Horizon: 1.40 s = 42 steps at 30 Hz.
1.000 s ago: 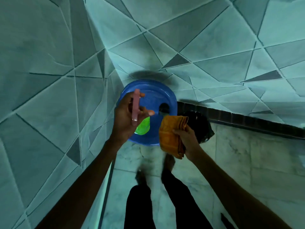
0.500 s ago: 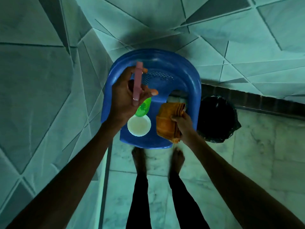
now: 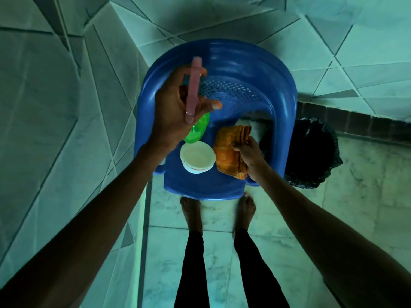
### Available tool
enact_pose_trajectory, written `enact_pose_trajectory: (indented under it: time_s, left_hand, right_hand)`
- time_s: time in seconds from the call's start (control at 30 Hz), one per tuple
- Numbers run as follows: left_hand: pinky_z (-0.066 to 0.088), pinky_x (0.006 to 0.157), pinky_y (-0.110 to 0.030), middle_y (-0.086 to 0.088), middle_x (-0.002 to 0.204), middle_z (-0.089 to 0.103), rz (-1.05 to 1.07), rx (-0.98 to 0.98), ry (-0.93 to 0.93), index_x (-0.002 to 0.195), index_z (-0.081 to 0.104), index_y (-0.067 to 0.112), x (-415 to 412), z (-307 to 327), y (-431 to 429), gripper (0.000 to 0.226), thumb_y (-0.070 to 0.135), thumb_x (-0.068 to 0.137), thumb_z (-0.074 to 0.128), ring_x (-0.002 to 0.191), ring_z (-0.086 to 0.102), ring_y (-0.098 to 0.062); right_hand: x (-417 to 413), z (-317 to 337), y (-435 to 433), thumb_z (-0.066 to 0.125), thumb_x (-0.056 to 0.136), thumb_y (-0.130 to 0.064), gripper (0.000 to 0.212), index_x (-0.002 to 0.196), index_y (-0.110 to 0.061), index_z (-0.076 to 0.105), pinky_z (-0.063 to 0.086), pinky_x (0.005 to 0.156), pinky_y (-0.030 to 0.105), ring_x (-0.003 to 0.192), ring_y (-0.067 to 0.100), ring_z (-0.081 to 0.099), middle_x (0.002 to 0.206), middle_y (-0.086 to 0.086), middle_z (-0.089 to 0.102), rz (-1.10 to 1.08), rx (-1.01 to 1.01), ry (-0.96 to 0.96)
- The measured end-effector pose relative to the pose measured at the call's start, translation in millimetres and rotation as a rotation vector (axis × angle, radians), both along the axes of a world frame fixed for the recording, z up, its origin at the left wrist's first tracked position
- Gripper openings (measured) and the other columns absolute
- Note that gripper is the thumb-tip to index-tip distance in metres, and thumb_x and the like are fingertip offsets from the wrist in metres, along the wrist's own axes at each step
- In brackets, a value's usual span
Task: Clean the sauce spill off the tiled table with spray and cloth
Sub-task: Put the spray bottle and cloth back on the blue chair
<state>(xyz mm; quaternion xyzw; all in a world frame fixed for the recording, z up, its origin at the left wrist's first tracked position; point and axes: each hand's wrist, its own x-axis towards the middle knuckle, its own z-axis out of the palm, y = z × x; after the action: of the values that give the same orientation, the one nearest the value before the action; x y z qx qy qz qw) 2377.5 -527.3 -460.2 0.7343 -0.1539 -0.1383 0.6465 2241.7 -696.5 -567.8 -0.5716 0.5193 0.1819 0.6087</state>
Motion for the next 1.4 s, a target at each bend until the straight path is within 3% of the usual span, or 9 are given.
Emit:
enact_pose_trajectory:
  time_s: [0.17, 0.43, 0.53, 0.73, 0.93, 1.07, 1.2, 1.27, 1.4]
  left_hand:
    - [0.058, 0.074, -0.052, 0.023, 0.104, 0.069, -0.006, 0.002, 0.006, 0.118, 0.054, 0.014, 7, 1, 3, 0.066, 0.045, 0.068, 0.086, 0.075, 0.072, -0.020]
    - [0.059, 0.077, -0.046, 0.024, 0.109, 0.067, 0.033, 0.041, -0.005, 0.118, 0.054, 0.011, 6, 0, 6, 0.068, 0.044, 0.068, 0.085, 0.072, 0.070, -0.005]
    - [0.058, 0.075, -0.053, 0.011, 0.117, 0.066, 0.054, 0.027, 0.015, 0.117, 0.054, 0.010, 4, -6, 5, 0.065, 0.039, 0.069, 0.086, 0.070, 0.070, -0.006]
    - [0.057, 0.074, -0.030, 0.029, 0.108, 0.065, 0.040, 0.040, -0.010, 0.119, 0.053, 0.003, -4, -16, 4, 0.063, 0.031, 0.072, 0.085, 0.073, 0.069, 0.000]
    - [0.058, 0.078, -0.049, 0.030, 0.104, 0.067, 0.060, 0.057, -0.033, 0.116, 0.054, 0.012, -16, -31, 2, 0.061, 0.036, 0.070, 0.087, 0.072, 0.070, -0.010]
    - [0.059, 0.077, -0.040, 0.010, 0.123, 0.063, 0.085, 0.060, -0.063, 0.121, 0.050, 0.018, -22, -32, -4, 0.064, 0.033, 0.072, 0.087, 0.085, 0.070, -0.012]
    - [0.051, 0.093, -0.029, -0.019, 0.140, 0.047, 0.010, 0.132, -0.173, 0.137, 0.040, 0.007, -27, -45, -4, 0.074, 0.026, 0.079, 0.083, 0.119, 0.057, -0.026]
    - [0.046, 0.093, -0.021, -0.019, 0.135, 0.053, -0.008, 0.210, -0.187, 0.140, 0.038, 0.011, -31, -48, -1, 0.075, 0.033, 0.082, 0.080, 0.110, 0.059, -0.031]
    - [0.046, 0.087, -0.019, 0.001, 0.117, 0.059, -0.068, 0.361, -0.106, 0.129, 0.051, 0.020, -43, -57, 9, 0.065, 0.046, 0.076, 0.079, 0.100, 0.054, -0.006]
  right_hand:
    - [4, 3, 0, 0.063, 0.092, -0.006, 0.032, 0.118, -0.021, 0.055, 0.050, 0.092, 0.045, 0.107, 0.027, 0.062, 0.116, 0.007, 0.065, 0.036, 0.045, -0.025]
    - [6, 5, 6, 0.061, 0.092, 0.001, 0.039, 0.126, -0.017, 0.056, 0.050, 0.068, 0.030, 0.093, 0.018, 0.063, 0.103, 0.000, 0.067, 0.020, 0.069, -0.062]
    - [6, 4, 7, 0.061, 0.092, 0.001, 0.040, 0.129, -0.016, 0.055, 0.049, 0.065, 0.029, 0.090, 0.014, 0.064, 0.102, -0.001, 0.067, 0.003, 0.085, -0.062]
    - [6, -6, 1, 0.062, 0.093, 0.000, 0.037, 0.125, -0.017, 0.058, 0.055, 0.073, 0.032, 0.098, 0.020, 0.067, 0.114, 0.006, 0.069, -0.047, 0.131, -0.096]
    - [3, -25, -2, 0.061, 0.095, -0.005, 0.039, 0.130, -0.020, 0.056, 0.054, 0.074, 0.032, 0.101, 0.019, 0.065, 0.120, 0.005, 0.067, -0.002, 0.131, -0.097]
    - [-3, -36, 1, 0.057, 0.096, -0.026, 0.039, 0.133, -0.016, 0.050, 0.052, 0.093, 0.045, 0.110, 0.029, 0.062, 0.126, 0.009, 0.063, 0.319, -0.265, 0.064]
    - [-8, -34, 9, 0.055, 0.092, -0.029, 0.046, 0.131, -0.006, 0.044, 0.048, 0.089, 0.047, 0.112, 0.040, 0.058, 0.127, 0.019, 0.057, 0.514, -0.567, 0.160]
    - [-6, -34, 12, 0.055, 0.091, -0.027, 0.048, 0.133, -0.005, 0.044, 0.047, 0.090, 0.047, 0.114, 0.041, 0.056, 0.127, 0.019, 0.055, 0.530, -0.595, 0.183]
    - [-6, -36, 14, 0.057, 0.090, -0.028, 0.051, 0.134, -0.007, 0.042, 0.045, 0.091, 0.049, 0.121, 0.040, 0.048, 0.129, 0.017, 0.053, 0.587, -0.669, 0.247]
